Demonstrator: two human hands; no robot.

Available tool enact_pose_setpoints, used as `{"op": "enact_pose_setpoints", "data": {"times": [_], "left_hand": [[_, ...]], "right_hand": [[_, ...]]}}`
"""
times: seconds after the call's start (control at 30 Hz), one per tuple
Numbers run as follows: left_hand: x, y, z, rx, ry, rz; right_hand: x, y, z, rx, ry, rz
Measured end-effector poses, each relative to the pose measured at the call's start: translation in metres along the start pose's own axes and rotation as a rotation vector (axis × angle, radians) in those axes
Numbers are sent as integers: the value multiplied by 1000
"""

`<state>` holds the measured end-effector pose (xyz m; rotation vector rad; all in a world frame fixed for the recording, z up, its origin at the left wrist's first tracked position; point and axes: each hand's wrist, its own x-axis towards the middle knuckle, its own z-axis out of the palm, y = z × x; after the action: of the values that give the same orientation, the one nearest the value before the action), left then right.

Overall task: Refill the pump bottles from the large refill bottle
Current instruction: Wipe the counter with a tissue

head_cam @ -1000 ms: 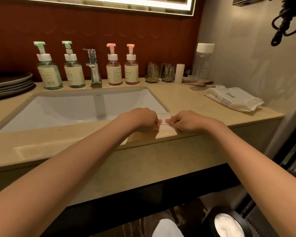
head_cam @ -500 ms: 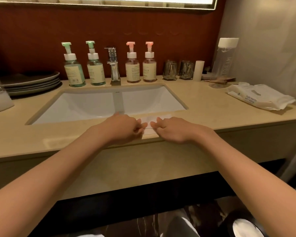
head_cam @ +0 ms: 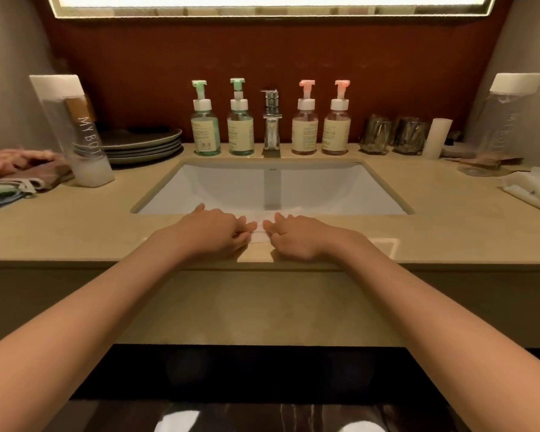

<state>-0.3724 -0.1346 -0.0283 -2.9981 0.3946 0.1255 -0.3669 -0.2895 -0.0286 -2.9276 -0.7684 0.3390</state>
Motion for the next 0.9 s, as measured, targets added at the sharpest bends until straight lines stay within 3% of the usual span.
{"op": "enact_pose_setpoints", "data": {"times": [0.33,0.9], "left_hand": [[-55,-57,6,-8,-123,-148],[-93,-123,17,-21,-128,-386]], "right_hand": [[20,-62,5,16,-71,-193],[76,-138,3,-64,-92,-371]]}}
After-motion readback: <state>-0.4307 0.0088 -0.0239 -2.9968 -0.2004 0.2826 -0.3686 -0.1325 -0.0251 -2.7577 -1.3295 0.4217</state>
